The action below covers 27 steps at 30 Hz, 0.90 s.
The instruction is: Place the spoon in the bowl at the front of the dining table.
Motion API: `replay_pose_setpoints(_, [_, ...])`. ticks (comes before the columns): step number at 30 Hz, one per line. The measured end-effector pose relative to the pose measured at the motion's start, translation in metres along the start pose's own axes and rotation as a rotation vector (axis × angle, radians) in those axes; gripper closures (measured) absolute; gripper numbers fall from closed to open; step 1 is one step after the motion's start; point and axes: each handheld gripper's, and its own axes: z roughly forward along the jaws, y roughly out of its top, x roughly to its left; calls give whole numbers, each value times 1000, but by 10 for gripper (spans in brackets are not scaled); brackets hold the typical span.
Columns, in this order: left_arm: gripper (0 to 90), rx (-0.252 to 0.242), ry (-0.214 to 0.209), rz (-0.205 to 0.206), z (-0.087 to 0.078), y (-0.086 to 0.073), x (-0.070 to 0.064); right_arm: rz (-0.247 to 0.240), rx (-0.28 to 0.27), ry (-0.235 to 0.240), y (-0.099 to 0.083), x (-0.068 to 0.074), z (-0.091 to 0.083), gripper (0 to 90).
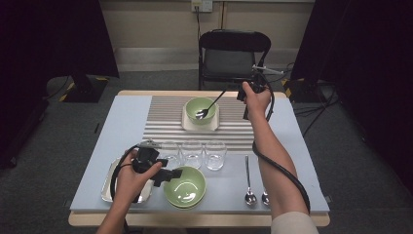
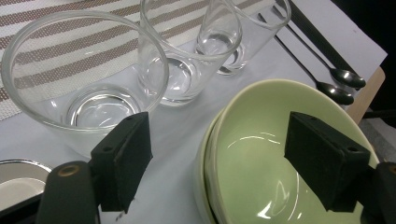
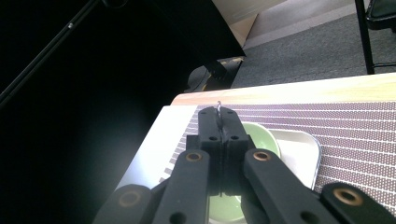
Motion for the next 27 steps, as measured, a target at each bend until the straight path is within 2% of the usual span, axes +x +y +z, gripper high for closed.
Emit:
replay_pose_setpoints(6, [225,2,-16,-3,1,-1,0,0,-5,-9,1,-2,2,900])
replay_pose_setpoints(21, [217,6,-5,42,-1,-1,-4,11,-31,-19,3,-8,4,900])
replay_pose_setpoints(27, [217,4,-4,39,-2,-2,-4,12,-39,-26,3,-10,6,900])
